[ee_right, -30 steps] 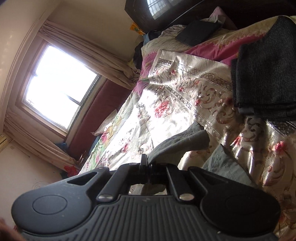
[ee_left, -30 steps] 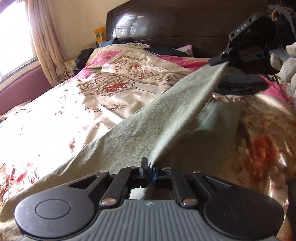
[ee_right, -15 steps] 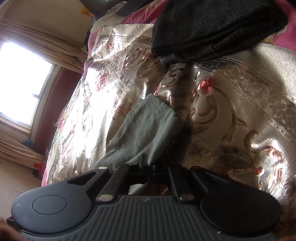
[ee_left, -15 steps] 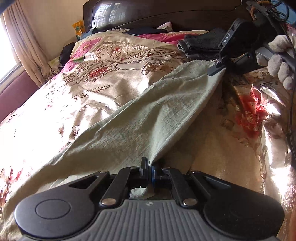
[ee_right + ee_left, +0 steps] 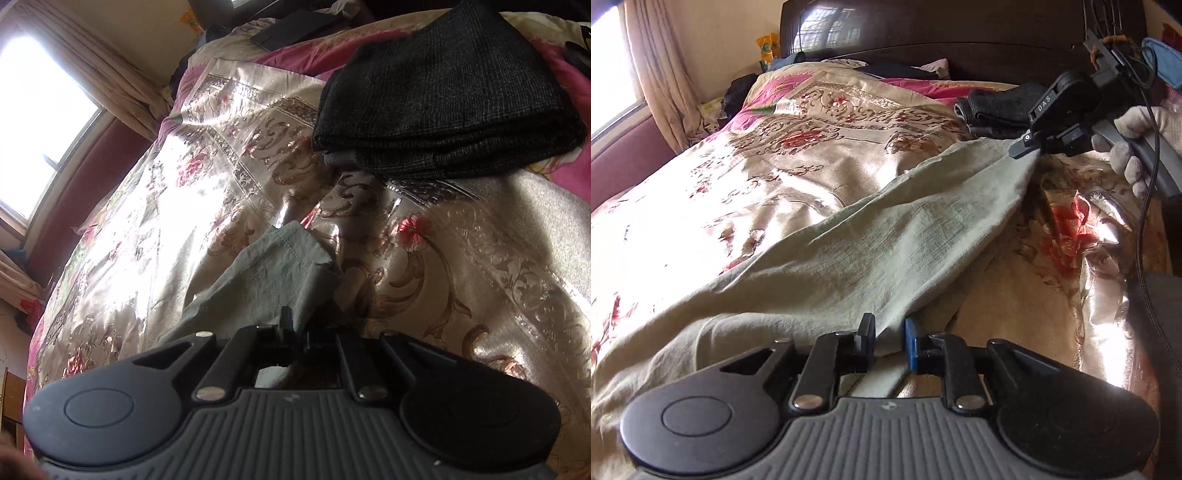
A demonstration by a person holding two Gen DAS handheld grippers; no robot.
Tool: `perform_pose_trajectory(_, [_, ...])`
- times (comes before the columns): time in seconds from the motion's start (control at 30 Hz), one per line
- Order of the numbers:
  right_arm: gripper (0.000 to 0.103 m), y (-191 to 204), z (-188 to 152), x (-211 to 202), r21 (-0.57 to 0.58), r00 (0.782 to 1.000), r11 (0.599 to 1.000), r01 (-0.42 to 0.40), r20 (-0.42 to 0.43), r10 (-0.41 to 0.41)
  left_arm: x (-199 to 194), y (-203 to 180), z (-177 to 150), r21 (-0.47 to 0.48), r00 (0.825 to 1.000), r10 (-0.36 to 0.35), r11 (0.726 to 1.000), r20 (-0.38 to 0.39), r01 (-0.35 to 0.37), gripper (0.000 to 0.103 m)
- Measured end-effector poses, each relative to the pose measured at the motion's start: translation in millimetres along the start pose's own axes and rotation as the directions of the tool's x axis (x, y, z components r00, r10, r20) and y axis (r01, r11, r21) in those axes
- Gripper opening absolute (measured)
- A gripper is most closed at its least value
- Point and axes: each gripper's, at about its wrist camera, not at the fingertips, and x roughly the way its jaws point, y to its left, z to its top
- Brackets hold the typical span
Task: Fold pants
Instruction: 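Open the right gripper to release the leg and withdraw both grippers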
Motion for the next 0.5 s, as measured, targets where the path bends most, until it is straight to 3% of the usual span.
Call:
perform_pose_trajectory(0.1, [0.026, 5.7, -2.3, -18.3, -0.064, 0.996, 0.995, 0.075, 0.049, -0.072, -23.3, 16.0, -13.7, -0.052, 1.000, -0.016, 0.999, -0.007, 0.016, 0.040])
perform_pose_trajectory(0.17, [0.030, 9.5, -3.6, -30.6, -0.100, 0.983, 0.981, 0.164, 0.104, -0.154, -38.1, 30.3, -24.9, -0.088, 1.000, 0.010, 0.996, -0.013, -0.011, 0.040])
perform_pose_trajectory(0.23, [0.030, 23.7, -6.0, -42.9, -0.164, 0.974, 0.969, 0.186, 0.159, -0.161, -48.1, 50.3, -33.9, -0.138, 0.999, 0.054, 0.989, -0.007, -0.055, 0.040])
perform_pose_trajectory(0.3, [0.030, 54.0, -9.0, -39.3, -0.243, 0.991, 0.966, 0.084, 0.122, -0.055, -50.7, 71.6, -42.6, -0.174, 0.993, 0.116, 0.978, -0.016, -0.117, 0.041])
perform_pose_trajectory(0.37, [0.030, 92.0, -19.6, -20.2, -0.324, 0.998, 0.944, -0.060, 0.009, 0.066, -47.5, 91.7, -55.9, -0.207, 0.986, 0.163, 0.964, -0.044, -0.169, 0.041])
perform_pose_trajectory(0.43, [0.030, 145.3, -41.5, 12.4, -0.414, 0.970, 0.879, -0.236, -0.149, 0.191, -39.3, 108.6, -74.6, -0.234, 0.977, 0.173, 0.952, -0.124, -0.198, 0.041])
perform_pose_trajectory(0.47, [0.030, 168.2, -52.9, 27.8, -0.440, 0.949, 0.844, -0.307, -0.212, 0.235, -34.5, 116.0, -87.1, -0.248, 0.968, 0.160, 0.947, -0.191, -0.206, 0.041])
perform_pose_trajectory(0.5, [0.030, 187.6, -64.2, 41.8, -0.453, 0.925, 0.813, -0.366, -0.274, 0.264, -37.3, 120.9, -98.4, -0.274, 0.969, 0.135, 0.943, -0.206, -0.190, 0.041])
